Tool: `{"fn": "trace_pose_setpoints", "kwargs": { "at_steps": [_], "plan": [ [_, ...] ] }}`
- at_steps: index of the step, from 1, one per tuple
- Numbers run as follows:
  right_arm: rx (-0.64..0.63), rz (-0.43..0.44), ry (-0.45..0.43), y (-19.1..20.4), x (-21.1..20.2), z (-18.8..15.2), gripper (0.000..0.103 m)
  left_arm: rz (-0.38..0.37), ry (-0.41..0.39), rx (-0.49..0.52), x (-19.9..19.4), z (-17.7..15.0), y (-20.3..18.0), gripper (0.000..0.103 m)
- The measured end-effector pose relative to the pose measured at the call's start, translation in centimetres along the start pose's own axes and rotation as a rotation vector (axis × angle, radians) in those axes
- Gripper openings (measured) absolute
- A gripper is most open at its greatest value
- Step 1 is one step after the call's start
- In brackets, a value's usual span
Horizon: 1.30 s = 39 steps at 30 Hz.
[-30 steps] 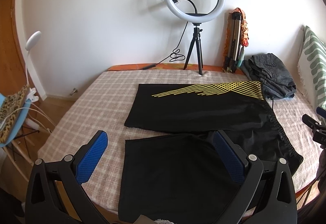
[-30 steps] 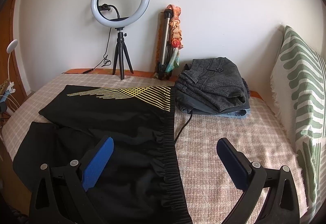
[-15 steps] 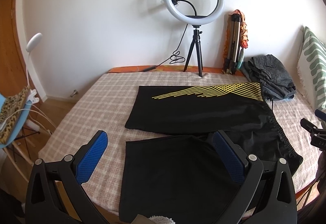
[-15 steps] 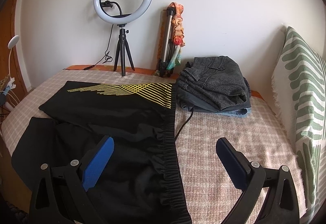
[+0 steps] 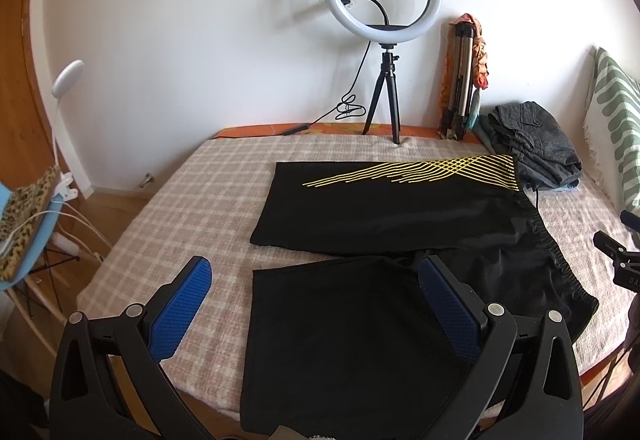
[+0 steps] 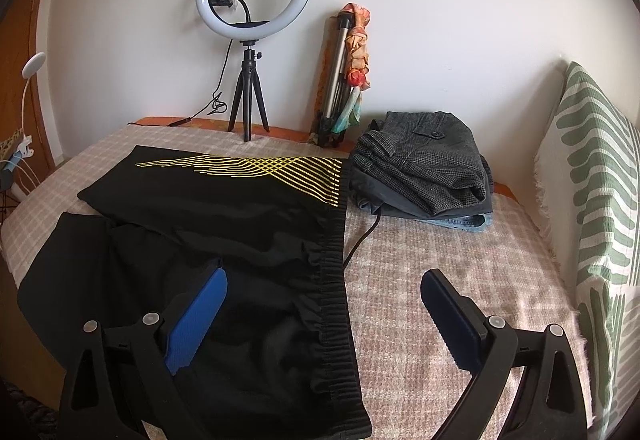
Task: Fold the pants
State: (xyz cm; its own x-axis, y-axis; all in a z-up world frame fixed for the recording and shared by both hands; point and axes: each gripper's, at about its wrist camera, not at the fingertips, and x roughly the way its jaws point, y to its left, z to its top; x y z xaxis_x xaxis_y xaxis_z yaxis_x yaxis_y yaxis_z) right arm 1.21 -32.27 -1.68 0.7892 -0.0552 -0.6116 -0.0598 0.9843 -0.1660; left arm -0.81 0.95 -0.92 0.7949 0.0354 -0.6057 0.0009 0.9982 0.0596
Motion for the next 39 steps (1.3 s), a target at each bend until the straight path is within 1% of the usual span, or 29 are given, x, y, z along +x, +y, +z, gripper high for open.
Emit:
{"fn": "trace_pose_setpoints", "kwargs": {
  "at_steps": [3,5,6,8,10,11,13,14,15,16,17,18,20,23,27,31,34,37,39],
  "plan": [
    [-0.022,0.023,0.002,0.0,0.0,-0.5,0.098,-0.018,-0.015,0.021,0.0,-0.5,0.2,0.103],
    [-0.038,0.048,-0.011,0.0,-0.1,-1.1,0.098,-0.065,-0.039,0.018,0.0,-1.3,0.7,0.103],
    [-0.047,0.068,-0.019,0.0,-0.2,-1.4,0.097,-0.077,-0.038,0.013,0.1,-1.7,1.0,0.101],
    [-0.070,0.093,-0.014,0.0,-0.2,-1.9,0.097,-0.084,0.000,0.021,0.8,-2.4,1.1,0.097],
    [-0.109,0.099,-0.001,0.3,-0.1,-2.6,0.097,-0.091,0.044,0.041,1.4,-3.3,1.1,0.089],
    [-0.130,0.107,0.005,0.5,-0.1,-2.9,0.096,-0.094,0.067,0.057,1.8,-3.8,1.0,0.087],
    [-0.169,0.131,0.028,0.7,0.3,-3.7,0.095,-0.105,0.115,0.095,2.4,-4.9,0.9,0.077],
    [-0.186,0.152,0.047,0.9,0.5,-4.2,0.092,-0.114,0.141,0.112,2.7,-5.5,1.0,0.074],
    [-0.202,0.174,0.066,1.1,0.8,-4.6,0.089,-0.128,0.165,0.126,2.9,-6.0,1.0,0.067],
    [-0.219,0.203,0.090,1.3,1.1,-5.1,0.083,-0.140,0.188,0.140,2.9,-6.6,1.1,0.060],
    [-0.237,0.240,0.119,1.6,1.5,-5.6,0.076,-0.152,0.207,0.155,3.0,-7.0,1.1,0.058],
    [-0.249,0.276,0.147,1.8,1.9,-6.1,0.074,-0.157,0.220,0.168,3.0,-7.4,1.2,0.054],
    [-0.277,0.322,0.189,2.5,2.5,-7.1,0.073,-0.176,0.242,0.193,2.8,-8.3,1.5,0.054],
    [-0.367,0.374,0.180,3.9,1.9,-8.1,0.073,-0.208,0.278,0.238,2.8,-9.3,1.4,0.054],
    [-0.468,0.434,0.177,5.7,0.8,-9.3,0.075,-0.247,0.312,0.339,2.6,-10.7,0.5,0.054],
    [-0.555,0.441,0.198,7.3,0.8,-10.5,0.075,-0.274,0.351,0.397,2.6,-11.9,0.1,0.054],
    [-0.605,0.449,0.206,8.2,0.7,-11.3,0.076,-0.291,0.357,0.432,2.2,-12.5,-0.2,0.054],
    [-0.623,0.438,0.199,8.6,0.8,-11.4,0.075,-0.295,0.364,0.479,2.2,-13.0,-0.9,0.054],
    [-0.628,0.426,0.200,8.7,1.1,-11.1,0.072,-0.303,0.374,0.491,2.5,-13.2,-1.2,0.054]
  ]
}}
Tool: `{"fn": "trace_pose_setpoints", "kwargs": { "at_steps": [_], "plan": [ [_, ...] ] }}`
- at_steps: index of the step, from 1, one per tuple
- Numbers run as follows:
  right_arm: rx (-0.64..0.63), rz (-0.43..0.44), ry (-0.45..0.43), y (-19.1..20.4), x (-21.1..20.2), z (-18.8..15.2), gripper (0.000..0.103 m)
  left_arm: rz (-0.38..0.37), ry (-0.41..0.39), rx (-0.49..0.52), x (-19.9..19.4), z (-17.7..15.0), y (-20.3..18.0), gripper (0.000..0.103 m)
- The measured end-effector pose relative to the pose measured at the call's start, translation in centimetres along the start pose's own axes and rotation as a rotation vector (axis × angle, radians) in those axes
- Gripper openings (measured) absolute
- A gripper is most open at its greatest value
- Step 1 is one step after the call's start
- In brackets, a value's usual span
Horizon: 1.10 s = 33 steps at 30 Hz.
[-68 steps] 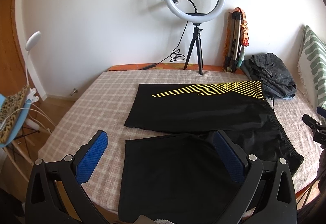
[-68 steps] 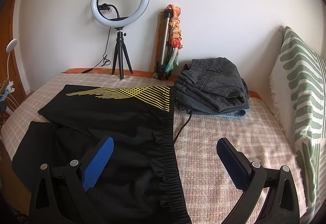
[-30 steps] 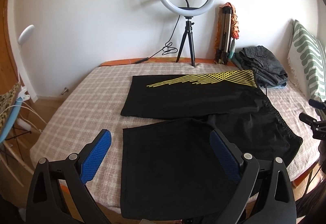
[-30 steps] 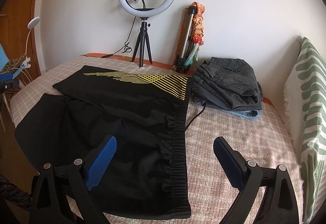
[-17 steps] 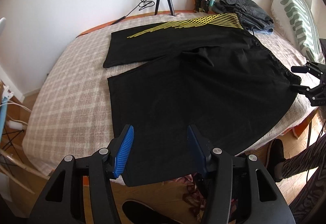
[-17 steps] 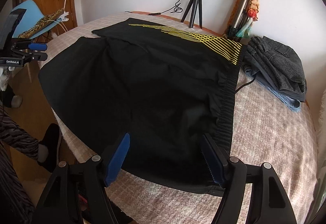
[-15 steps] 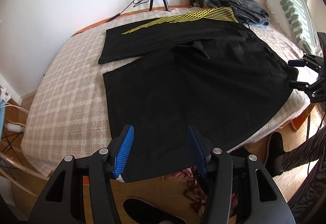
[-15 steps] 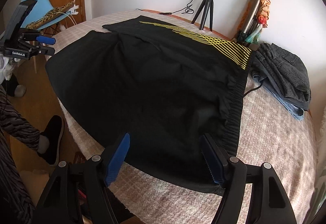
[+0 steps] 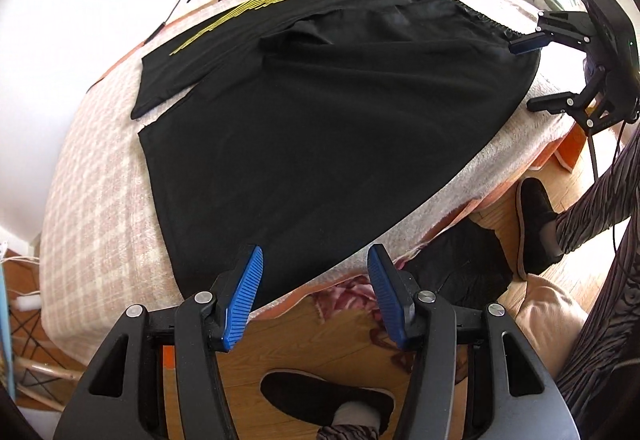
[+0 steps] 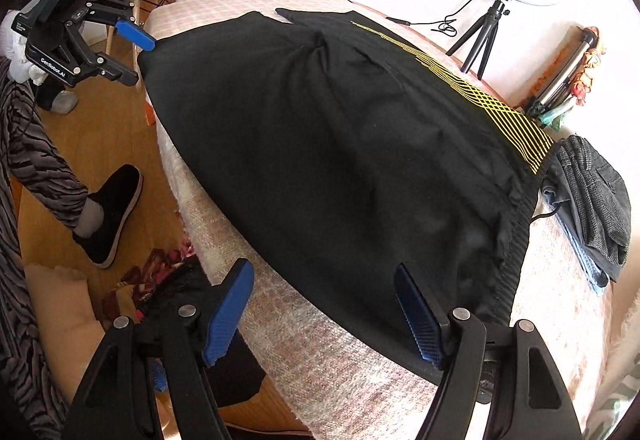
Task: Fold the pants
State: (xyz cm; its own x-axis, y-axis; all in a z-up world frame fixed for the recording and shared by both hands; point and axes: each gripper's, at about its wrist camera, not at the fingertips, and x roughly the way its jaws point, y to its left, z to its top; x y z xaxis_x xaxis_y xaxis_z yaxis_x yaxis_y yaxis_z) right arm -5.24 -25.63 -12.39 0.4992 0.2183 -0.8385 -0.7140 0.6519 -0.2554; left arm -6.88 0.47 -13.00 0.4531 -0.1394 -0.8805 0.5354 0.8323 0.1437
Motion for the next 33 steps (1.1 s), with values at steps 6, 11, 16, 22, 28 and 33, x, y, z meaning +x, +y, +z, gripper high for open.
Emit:
{"fn": "trace_pose_setpoints", "kwargs": {
  "at_steps": [6,11,16,22,28,33],
  "plan": [
    [0.030,0.004,0.018,-0.7,0.6,1.1,0.026,0.023,0.011,0.075,1.3,-0.3,-1.2,0.054],
    [0.055,0.004,-0.013,-1.3,0.1,1.8,0.012,0.075,-0.005,0.093,1.6,-0.1,-1.3,0.054],
    [0.062,-0.007,-0.026,-1.4,-0.1,2.2,0.007,0.018,-0.025,0.042,1.3,0.2,0.0,0.032],
    [0.043,-0.046,-0.046,-0.9,-0.6,2.7,0.002,-0.032,-0.087,-0.012,0.1,0.8,0.6,0.003],
    [0.054,-0.129,-0.094,-1.7,-1.7,4.0,0.000,-0.027,-0.164,-0.050,-1.3,2.7,2.1,0.002],
    [0.092,-0.189,-0.146,-3.7,-2.7,6.4,0.000,-0.006,-0.261,-0.077,-3.0,5.7,4.3,0.002]
  ]
}}
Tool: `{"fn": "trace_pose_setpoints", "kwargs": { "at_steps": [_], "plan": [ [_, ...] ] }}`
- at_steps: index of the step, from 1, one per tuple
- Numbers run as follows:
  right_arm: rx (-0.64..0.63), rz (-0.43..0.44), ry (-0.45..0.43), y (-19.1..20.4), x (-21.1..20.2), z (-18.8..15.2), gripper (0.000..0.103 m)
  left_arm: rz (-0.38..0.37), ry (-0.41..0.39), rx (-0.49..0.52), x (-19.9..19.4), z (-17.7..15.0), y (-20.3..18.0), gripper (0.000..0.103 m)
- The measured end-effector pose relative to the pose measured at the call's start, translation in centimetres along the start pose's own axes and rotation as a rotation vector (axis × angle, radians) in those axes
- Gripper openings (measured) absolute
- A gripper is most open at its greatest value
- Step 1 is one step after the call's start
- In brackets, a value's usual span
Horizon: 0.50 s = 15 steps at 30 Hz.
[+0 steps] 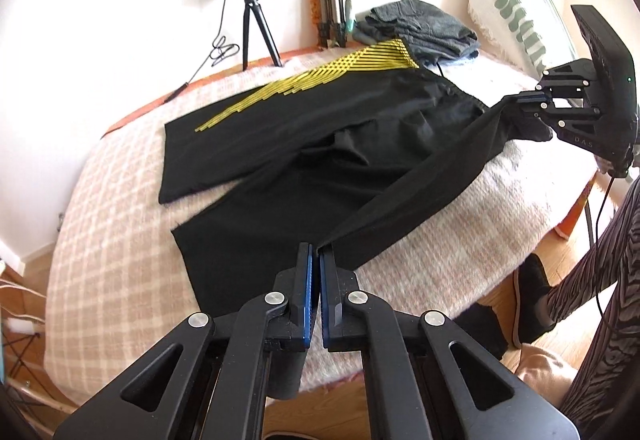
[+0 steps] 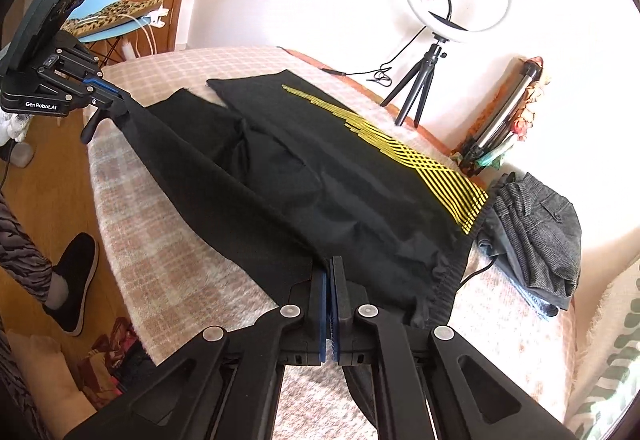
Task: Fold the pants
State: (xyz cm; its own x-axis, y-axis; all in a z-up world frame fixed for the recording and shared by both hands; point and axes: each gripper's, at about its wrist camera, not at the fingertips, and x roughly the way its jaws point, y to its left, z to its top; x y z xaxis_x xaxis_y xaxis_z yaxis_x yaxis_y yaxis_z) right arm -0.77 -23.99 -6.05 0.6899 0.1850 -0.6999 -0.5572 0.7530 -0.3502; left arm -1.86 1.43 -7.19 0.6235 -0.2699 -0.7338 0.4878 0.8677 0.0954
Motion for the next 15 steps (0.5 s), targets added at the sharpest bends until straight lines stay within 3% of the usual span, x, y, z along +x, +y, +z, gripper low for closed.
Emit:
{"fn": "trace_pose_setpoints", "kwargs": {
  "at_steps": [9,15],
  "plan": [
    [-0.015,-0.112,-0.021,-4.1,3.2,7.1,0.000,0.034,-0.086,-0.007,2.4,7.0,4.3,0.001],
    [-0.069,-0.128,0.028,-6.5,6.4,9.3,0.000,-0.068,-0.001,-0.076,3.9,7.2,7.3,0.002]
  ]
}}
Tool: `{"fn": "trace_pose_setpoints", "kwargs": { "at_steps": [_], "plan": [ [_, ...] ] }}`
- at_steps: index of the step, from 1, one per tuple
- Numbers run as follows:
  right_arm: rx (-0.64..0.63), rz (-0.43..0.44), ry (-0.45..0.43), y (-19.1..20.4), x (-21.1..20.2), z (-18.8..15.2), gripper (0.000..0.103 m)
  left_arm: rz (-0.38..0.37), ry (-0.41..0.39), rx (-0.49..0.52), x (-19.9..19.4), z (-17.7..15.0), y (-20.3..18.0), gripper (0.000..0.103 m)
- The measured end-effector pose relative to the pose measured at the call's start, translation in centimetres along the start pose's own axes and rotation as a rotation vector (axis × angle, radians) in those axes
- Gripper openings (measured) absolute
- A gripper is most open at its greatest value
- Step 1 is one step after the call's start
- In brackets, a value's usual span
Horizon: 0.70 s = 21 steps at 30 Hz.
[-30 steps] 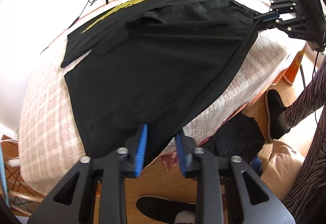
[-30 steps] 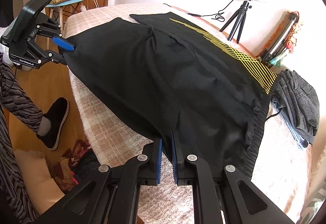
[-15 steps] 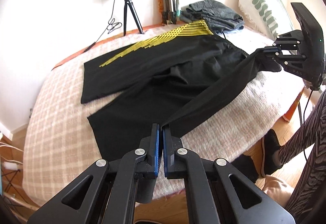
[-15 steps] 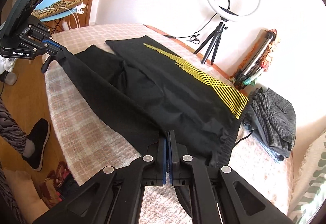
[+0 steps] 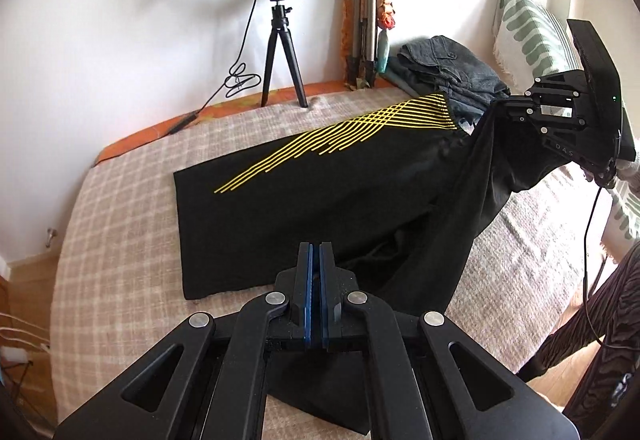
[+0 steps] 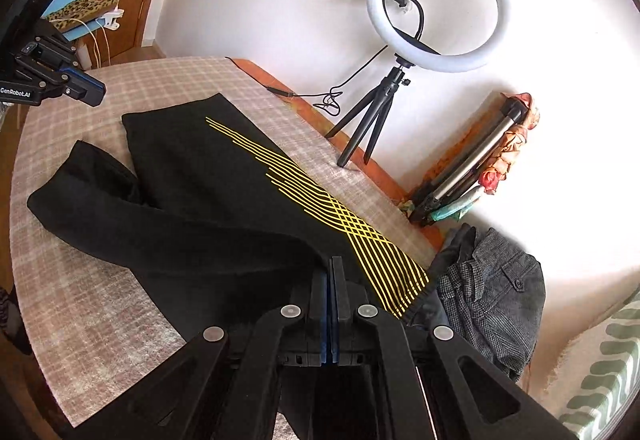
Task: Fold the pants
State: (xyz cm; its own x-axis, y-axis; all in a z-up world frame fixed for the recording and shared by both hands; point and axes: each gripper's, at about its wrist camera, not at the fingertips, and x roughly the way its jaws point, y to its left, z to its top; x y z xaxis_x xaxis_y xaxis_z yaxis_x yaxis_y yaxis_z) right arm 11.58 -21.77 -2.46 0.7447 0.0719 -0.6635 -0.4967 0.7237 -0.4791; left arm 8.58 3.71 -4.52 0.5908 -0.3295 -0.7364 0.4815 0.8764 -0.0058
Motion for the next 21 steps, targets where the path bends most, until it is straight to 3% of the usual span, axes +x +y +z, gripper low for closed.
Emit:
{"fn": "trace_pose_setpoints", "kwargs": {
  "at_steps": [2,3,4,6,10,17,19,21],
  "plan": [
    [-0.012,0.001,0.026,-0.2,1.3,-0.2,0.000,-0.041,0.029,-0.028,0.2,-1.3,0.0,0.006],
    [-0.012,0.003,0.040,-0.3,2.1,-0.4,0.000,-0.064,0.057,-0.039,0.6,-2.0,-0.1,0.015],
    [-0.013,0.002,0.051,-0.2,2.6,-0.7,0.000,-0.074,0.086,-0.038,1.0,-2.7,-0.4,0.031],
    [-0.007,0.006,0.069,-0.1,3.5,-1.3,0.000,-0.064,0.130,-0.030,1.7,-4.1,-0.9,0.041],
    [0.002,0.018,0.089,0.2,4.0,-2.5,0.000,-0.058,0.195,-0.037,2.8,-6.1,-1.5,0.042],
    [-0.006,0.027,0.107,0.7,3.7,-3.6,0.000,-0.038,0.236,-0.065,4.8,-7.4,-1.4,0.038],
    [-0.009,0.031,0.110,0.9,3.5,-3.8,0.000,-0.044,0.224,-0.067,4.7,-7.6,-1.7,0.007],
    [-0.013,0.032,0.113,1.1,3.3,-4.1,0.000,-0.051,0.203,-0.075,4.3,-7.5,-1.9,0.003]
  ]
}}
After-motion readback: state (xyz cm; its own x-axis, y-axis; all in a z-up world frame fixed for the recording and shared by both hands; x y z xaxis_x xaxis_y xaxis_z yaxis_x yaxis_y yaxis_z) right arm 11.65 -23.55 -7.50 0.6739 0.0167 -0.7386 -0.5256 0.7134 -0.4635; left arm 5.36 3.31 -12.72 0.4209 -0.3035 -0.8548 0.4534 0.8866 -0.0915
